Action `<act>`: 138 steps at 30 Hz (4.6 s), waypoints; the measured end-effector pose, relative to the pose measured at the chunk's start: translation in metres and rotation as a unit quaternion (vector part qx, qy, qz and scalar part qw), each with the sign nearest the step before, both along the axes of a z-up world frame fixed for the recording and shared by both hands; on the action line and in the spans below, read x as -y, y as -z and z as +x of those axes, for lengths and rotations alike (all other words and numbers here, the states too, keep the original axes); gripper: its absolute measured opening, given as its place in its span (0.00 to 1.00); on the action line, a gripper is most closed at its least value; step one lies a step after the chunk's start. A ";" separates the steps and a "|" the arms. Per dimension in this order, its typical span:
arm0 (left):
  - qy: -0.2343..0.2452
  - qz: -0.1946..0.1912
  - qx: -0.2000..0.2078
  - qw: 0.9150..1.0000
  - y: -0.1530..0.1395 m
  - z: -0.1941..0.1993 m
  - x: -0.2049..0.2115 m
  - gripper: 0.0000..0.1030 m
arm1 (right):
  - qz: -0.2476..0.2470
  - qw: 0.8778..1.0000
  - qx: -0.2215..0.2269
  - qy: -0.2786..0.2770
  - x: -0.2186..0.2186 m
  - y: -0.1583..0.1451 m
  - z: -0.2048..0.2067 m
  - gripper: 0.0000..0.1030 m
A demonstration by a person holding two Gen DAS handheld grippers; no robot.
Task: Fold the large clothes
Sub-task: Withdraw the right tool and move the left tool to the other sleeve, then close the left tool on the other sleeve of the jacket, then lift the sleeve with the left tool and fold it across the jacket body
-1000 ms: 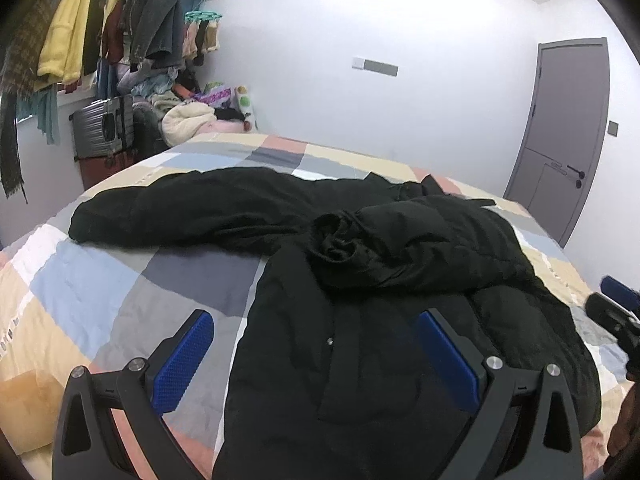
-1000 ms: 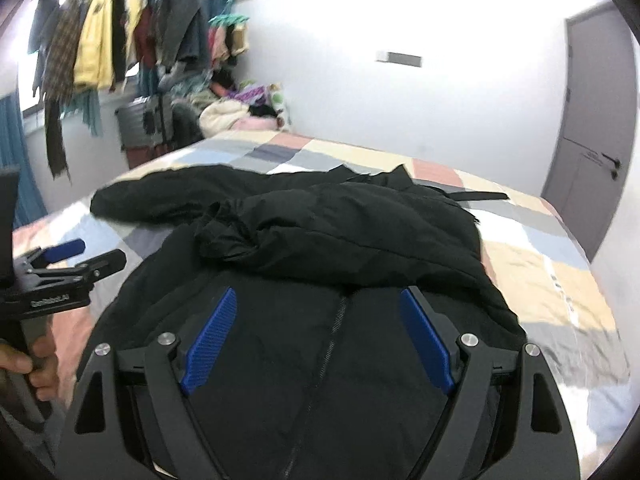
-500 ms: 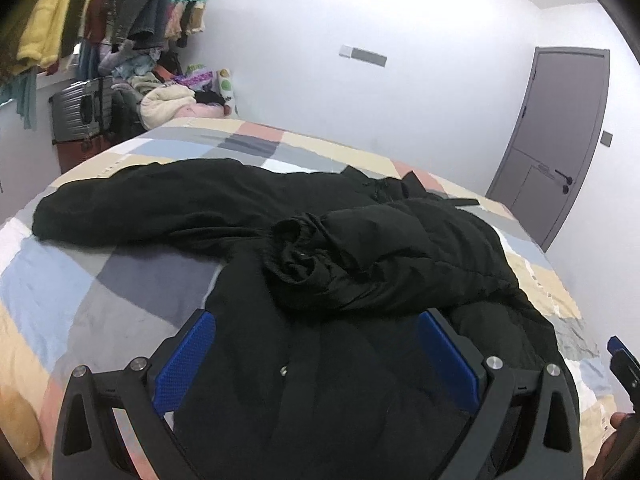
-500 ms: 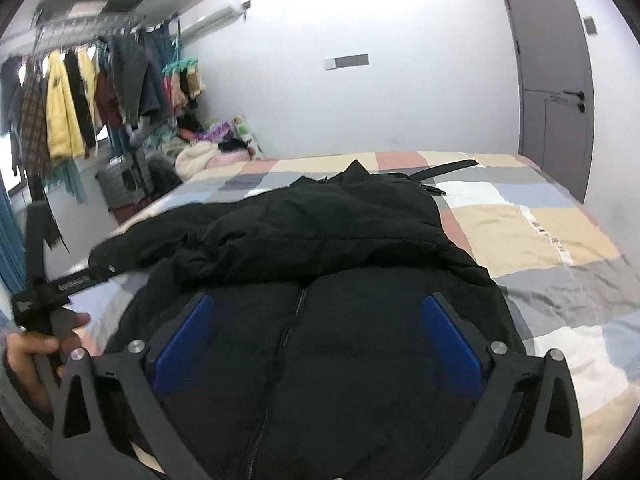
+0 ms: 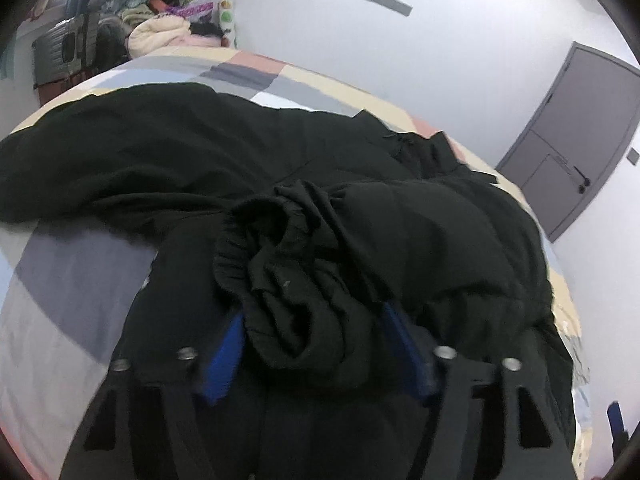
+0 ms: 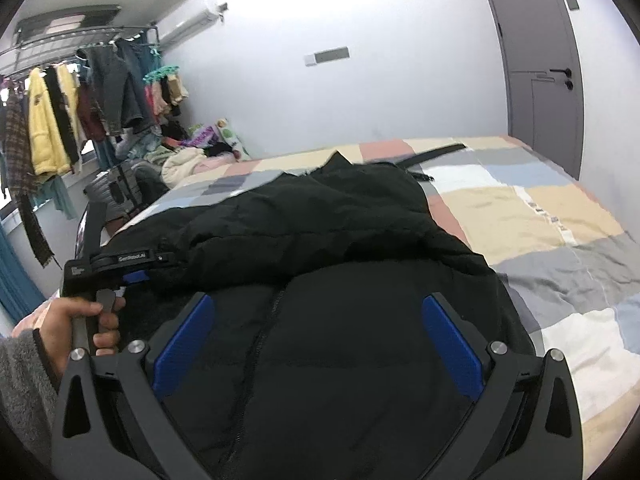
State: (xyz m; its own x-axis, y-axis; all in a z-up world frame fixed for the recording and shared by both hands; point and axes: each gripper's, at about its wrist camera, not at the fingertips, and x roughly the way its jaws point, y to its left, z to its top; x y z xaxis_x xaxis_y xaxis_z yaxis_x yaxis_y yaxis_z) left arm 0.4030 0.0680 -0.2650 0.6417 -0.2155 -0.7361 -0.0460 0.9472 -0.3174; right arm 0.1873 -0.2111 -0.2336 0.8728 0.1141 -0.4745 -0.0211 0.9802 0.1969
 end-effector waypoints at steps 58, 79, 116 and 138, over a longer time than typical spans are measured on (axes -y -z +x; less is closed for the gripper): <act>-0.265 -0.098 0.017 0.959 0.028 -0.040 -0.339 0.86 | -0.028 0.998 -0.049 -0.012 -0.062 0.001 0.039 1.00; -0.312 -0.168 0.045 0.934 0.079 0.028 -0.424 0.65 | -0.084 0.992 -0.084 0.036 -0.113 -0.017 0.087 1.00; -0.249 0.047 0.193 0.948 -0.195 -0.019 -0.236 0.08 | -0.108 0.993 -0.038 -0.005 -0.073 -0.026 0.019 1.00; -0.050 0.125 0.278 0.951 -0.247 0.017 0.018 0.11 | -0.051 0.997 0.034 0.039 0.005 -0.053 -0.004 1.00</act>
